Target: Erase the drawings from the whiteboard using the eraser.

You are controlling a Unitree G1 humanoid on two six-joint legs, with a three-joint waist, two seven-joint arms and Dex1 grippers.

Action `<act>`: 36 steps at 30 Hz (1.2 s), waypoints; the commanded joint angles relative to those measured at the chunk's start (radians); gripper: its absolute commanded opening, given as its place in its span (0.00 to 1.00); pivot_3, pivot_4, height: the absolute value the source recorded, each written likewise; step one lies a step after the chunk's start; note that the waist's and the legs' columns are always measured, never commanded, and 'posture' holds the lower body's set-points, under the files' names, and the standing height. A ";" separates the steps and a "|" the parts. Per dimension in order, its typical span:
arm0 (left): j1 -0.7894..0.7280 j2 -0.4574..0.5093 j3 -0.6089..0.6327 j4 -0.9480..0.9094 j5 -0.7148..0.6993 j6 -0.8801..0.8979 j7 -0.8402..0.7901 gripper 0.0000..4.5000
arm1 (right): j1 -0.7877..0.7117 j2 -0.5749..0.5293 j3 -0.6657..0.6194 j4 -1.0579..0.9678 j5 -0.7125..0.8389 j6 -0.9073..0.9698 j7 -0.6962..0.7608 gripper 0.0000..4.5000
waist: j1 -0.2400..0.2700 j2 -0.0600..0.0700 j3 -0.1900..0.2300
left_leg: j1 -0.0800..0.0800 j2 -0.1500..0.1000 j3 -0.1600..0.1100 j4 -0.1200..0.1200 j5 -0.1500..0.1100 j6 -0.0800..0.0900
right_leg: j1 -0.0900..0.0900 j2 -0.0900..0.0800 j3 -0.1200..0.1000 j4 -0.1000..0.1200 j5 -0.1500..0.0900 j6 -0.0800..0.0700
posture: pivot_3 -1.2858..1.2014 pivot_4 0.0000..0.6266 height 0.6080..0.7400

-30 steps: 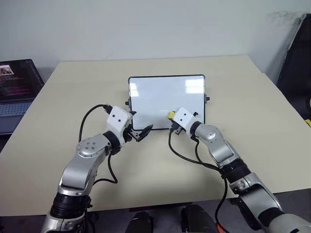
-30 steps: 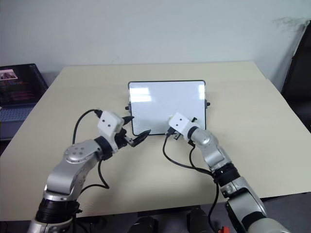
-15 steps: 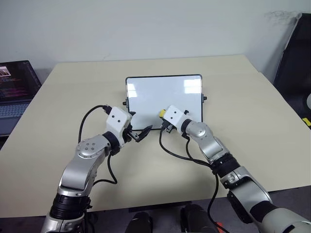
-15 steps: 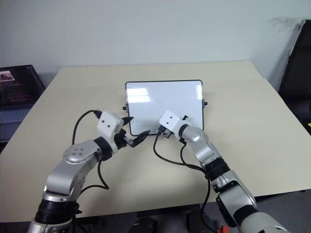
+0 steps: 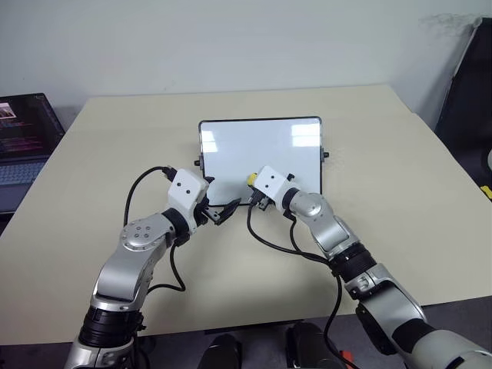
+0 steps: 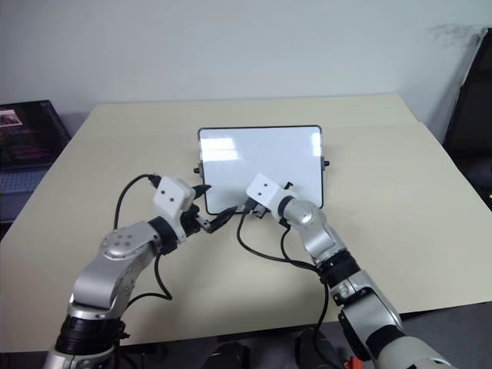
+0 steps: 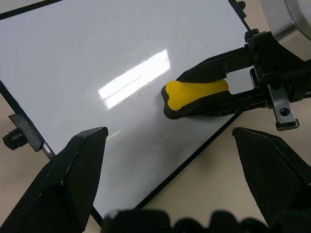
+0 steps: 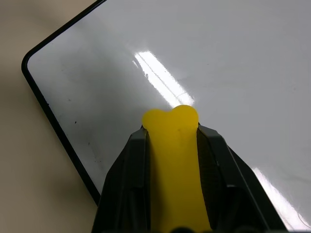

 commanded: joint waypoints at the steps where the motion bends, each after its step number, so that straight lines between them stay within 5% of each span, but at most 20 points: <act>1: -0.014 0.002 0.010 -0.026 0.001 -0.019 0.000 1.00 | 0.005 -0.009 -0.032 -0.100 0.026 0.061 0.022 0.22 | 0.004 0.000 0.000 | -0.002 0.000 0.000 0.000 0.000 0.000 | -0.002 0.000 0.000 0.000 0.000 0.000 | 0.52 0.24 1.00; 5: -0.013 0.006 0.009 -0.026 -0.001 -0.019 -0.009 1.00 | 0.010 -0.026 -0.060 -0.230 0.056 0.163 0.056 0.22 | 0.012 0.000 0.000 | -0.015 0.000 -0.002 0.001 0.003 -0.006 | -0.014 0.000 -0.001 0.001 0.003 -0.005 | 0.52 0.24 1.00; 22: 0.005 0.000 -0.017 -0.026 -0.009 -0.017 -0.045 1.00 | 0.044 -0.096 -0.172 -0.537 0.185 0.570 0.086 0.22 | 0.018 0.000 0.001 | -0.018 0.000 -0.002 -0.001 0.000 -0.009 | -0.016 -0.001 -0.002 -0.003 0.002 -0.005 | 0.52 0.24 1.00; 36: -0.003 0.006 -0.015 -0.029 -0.007 -0.014 -0.050 1.00 | 0.070 -0.109 -0.074 -0.465 0.166 0.415 0.039 0.22 | 0.019 0.000 0.001 | -0.018 0.000 0.001 0.000 0.000 -0.009 | -0.016 -0.001 -0.001 -0.002 0.002 -0.005 | 0.52 0.24 1.00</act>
